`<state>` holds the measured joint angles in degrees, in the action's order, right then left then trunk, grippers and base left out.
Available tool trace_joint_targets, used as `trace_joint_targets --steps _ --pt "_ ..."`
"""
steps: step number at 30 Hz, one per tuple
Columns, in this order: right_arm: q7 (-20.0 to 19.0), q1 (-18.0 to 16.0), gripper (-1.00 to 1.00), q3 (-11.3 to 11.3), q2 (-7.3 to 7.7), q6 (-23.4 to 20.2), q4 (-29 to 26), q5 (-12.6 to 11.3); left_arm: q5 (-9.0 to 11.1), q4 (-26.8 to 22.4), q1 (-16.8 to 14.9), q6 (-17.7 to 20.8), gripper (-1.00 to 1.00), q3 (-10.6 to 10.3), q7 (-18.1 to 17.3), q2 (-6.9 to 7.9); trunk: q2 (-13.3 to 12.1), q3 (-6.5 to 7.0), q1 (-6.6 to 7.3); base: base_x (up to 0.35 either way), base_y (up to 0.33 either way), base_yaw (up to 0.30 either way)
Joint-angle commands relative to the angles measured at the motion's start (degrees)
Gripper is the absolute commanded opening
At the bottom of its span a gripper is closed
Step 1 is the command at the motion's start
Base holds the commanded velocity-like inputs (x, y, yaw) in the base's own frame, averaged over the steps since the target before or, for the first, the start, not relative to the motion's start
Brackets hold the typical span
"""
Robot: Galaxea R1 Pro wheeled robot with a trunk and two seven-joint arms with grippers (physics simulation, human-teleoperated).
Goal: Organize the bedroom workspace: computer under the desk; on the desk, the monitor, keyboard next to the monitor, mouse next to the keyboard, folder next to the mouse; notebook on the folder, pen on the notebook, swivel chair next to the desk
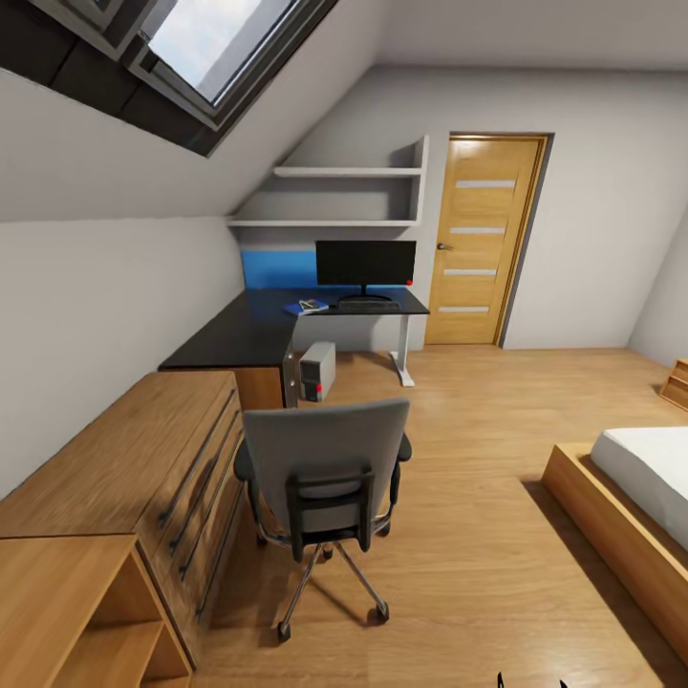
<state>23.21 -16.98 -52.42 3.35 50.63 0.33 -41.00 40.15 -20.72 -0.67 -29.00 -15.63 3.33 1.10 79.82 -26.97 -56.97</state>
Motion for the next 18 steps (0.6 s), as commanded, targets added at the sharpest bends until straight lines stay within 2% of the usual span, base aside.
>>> trace_joint_targets --steps 1,18 --pt "0.52 -0.02 1.00 -0.49 -0.01 -0.02 0.05 0.05 0.28 -0.03 -0.03 -0.21 1.00 -0.48 0.35 0.05 0.45 -0.25 -0.22 0.000 0.000 0.000" --pt "0.52 -0.05 1.00 -0.49 -0.01 -0.18 0.06 0.07 0.55 -0.03 -0.03 -0.39 1.00 -0.45 0.57 -0.01 7.27 -3.30 -3.96 0.000 0.000 0.000"
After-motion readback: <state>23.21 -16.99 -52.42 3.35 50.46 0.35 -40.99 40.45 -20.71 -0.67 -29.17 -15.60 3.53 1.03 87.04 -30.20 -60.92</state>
